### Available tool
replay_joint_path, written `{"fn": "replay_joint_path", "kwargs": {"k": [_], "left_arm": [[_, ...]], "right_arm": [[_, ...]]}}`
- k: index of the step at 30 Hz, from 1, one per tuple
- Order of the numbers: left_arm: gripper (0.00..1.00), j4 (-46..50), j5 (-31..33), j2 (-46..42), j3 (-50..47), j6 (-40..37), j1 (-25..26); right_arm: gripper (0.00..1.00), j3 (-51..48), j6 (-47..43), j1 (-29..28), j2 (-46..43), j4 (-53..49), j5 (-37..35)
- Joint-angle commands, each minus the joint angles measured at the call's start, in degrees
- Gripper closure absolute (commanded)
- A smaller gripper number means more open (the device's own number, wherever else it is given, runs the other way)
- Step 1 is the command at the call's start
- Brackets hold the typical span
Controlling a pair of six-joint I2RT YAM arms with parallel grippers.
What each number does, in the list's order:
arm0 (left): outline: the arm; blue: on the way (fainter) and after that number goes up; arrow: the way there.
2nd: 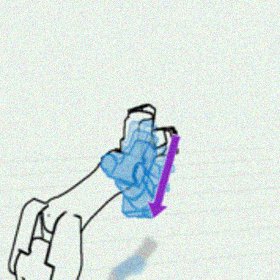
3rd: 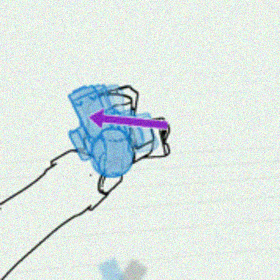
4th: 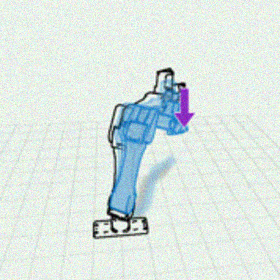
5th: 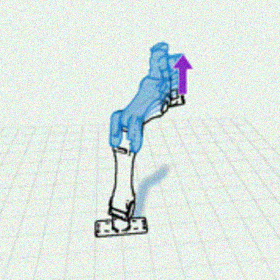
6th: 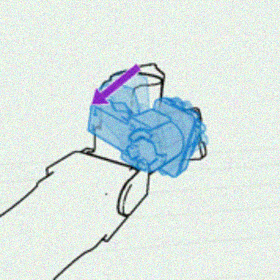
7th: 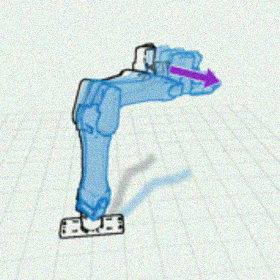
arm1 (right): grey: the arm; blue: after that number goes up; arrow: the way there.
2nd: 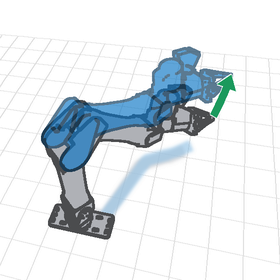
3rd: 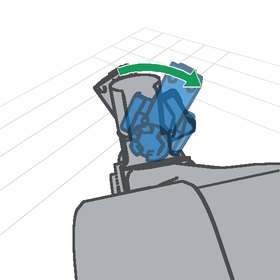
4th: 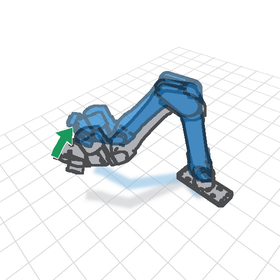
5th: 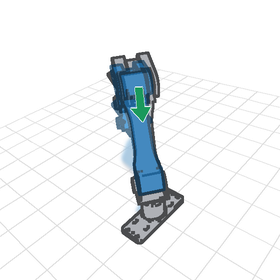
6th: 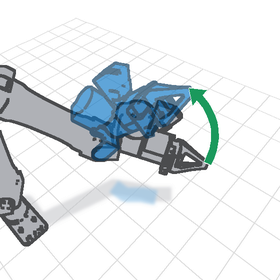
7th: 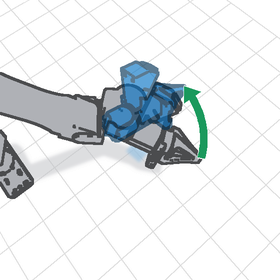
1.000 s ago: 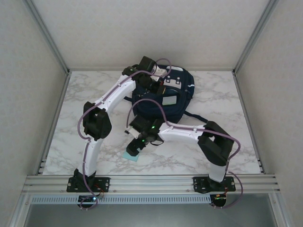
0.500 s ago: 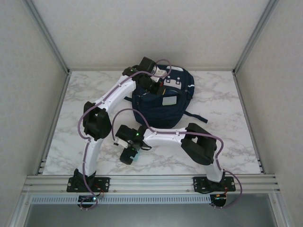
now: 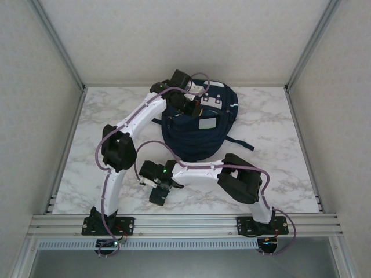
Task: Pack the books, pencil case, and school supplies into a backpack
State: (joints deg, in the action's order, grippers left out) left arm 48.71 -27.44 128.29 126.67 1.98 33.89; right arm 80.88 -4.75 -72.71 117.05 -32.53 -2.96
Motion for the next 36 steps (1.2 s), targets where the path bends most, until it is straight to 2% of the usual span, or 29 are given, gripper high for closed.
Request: {"fn": "replay_joint_path", "kwargs": {"k": [1,4,9,15,20,25,29,36], "left_arm": [[1.0,-0.53,-2.2,-1.42,-0.11,2.29,-0.58],[1.0,-0.31,-2.16,-1.64,-0.11,2.24,-0.58],[1.0,-0.02,-1.89,-1.73,0.07,2.08,-0.61],[1.0,0.74,-1.3,-1.39,0.72,1.87,-0.67],[1.0,1.15,-1.17,-1.09,1.05,2.04,-0.86],[1.0,0.97,-1.13,-0.93,1.2,2.57,-0.93],[1.0,0.37,-1.33,-0.59,1.21,3.52,-0.89],[1.0,-0.63,-1.52,-0.49,1.21,5.08,-0.72]], "right_arm": [[0.15,-2.39,0.45,-0.26,1.11,-1.86,-3.03],[0.25,-3.22,1.12,0.05,0.53,-1.31,-2.66],[0.33,-4.62,3.29,1.43,-1.64,0.27,-0.03],[0.33,-8.06,7.96,4.05,-8.65,2.51,2.84],[0.34,-14.9,15.71,8.85,-19.41,5.08,3.95],[0.34,-20.91,21.59,14.09,-30.01,3.64,-2.33],[0.32,-24.74,25.5,21.08,-37.08,1.87,-9.33],[0.31,-25.43,29.46,30.85,-43.92,4.92,-15.71]]}}
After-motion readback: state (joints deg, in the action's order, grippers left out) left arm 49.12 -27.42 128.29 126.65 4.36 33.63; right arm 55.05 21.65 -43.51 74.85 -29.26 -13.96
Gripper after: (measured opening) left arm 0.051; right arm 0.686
